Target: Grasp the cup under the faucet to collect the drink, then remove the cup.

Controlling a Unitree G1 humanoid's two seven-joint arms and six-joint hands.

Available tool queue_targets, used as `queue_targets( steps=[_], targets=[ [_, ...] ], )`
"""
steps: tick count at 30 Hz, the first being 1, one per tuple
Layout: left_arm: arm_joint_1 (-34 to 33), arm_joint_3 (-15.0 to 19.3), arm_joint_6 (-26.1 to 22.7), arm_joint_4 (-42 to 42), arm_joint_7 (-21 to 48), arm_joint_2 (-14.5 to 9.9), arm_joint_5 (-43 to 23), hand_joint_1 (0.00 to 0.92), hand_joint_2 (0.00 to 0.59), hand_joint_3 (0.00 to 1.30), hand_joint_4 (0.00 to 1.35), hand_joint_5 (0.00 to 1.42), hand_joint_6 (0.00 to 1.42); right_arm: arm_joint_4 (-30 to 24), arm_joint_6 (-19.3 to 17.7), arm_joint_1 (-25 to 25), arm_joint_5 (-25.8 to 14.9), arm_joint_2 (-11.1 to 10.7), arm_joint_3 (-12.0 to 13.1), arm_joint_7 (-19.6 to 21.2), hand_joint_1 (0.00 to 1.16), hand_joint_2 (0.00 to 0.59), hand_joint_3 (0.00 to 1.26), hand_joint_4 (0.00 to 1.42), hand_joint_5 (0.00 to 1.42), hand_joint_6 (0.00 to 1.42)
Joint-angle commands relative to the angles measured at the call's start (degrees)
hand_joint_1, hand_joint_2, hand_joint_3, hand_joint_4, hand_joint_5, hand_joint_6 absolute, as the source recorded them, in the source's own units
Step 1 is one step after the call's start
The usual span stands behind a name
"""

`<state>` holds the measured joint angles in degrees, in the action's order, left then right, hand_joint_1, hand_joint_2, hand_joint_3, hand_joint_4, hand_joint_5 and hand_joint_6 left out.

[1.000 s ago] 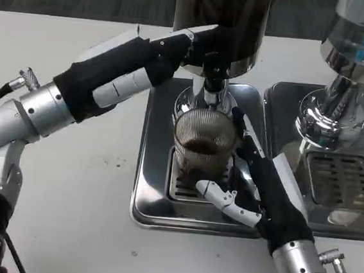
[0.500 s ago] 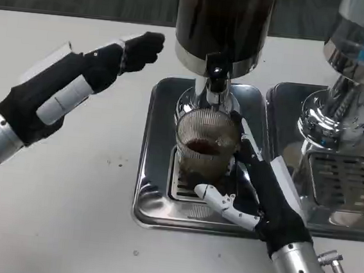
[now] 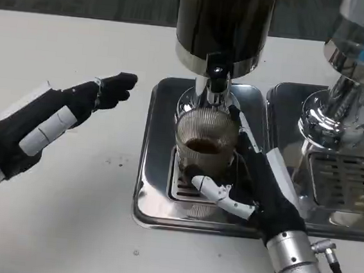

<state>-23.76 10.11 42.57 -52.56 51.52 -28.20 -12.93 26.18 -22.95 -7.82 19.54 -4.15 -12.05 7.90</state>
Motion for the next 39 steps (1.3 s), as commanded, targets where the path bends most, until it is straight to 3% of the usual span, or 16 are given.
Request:
queue_targets(
  steps=[1,9,20,25,29,39],
  targets=[
    [1.5,0.2,-0.6,-0.1,-0.9,-0.9,0.5,0.000,0.094,0.19,0.10,0.10,0.09,1.2,0.5,-1.4,1.0,0.8,-0.3,1.9,0.65,0.218,0.00,0.00,0.00,0.07],
    [2.9,0.5,-0.9,0.4,-1.2,-1.6,0.2,0.000,0.098,0.22,0.12,0.12,0.09,3.1,2.3,-3.2,3.1,1.5,-1.4,3.6,0.66,0.215,0.00,0.00,0.00,0.08],
    [4.2,0.5,-1.4,1.1,-1.5,-2.0,0.2,0.000,0.088,0.26,0.16,0.14,0.10,3.6,7.1,-3.4,7.3,2.1,-3.5,7.4,0.74,0.215,0.02,0.11,0.22,0.32],
    [4.6,0.5,-1.6,1.5,-1.7,-1.9,0.2,0.000,0.094,0.26,0.17,0.14,0.11,3.0,9.7,-2.9,9.0,3.0,-4.3,9.9,0.73,0.212,0.11,0.21,0.32,0.48],
    [5.0,0.4,-1.9,1.7,-1.8,-1.9,0.2,0.000,0.101,0.26,0.18,0.15,0.11,2.9,10.9,-2.7,9.8,3.6,-5.0,11.8,0.73,0.212,0.23,0.32,0.46,0.69],
    [5.4,0.3,-2.4,2.2,-1.8,-2.0,0.3,0.000,0.111,0.26,0.19,0.16,0.12,3.1,8.4,-0.8,11.2,4.1,-5.9,18.9,0.73,0.212,0.37,0.48,0.62,0.92]
  ],
)
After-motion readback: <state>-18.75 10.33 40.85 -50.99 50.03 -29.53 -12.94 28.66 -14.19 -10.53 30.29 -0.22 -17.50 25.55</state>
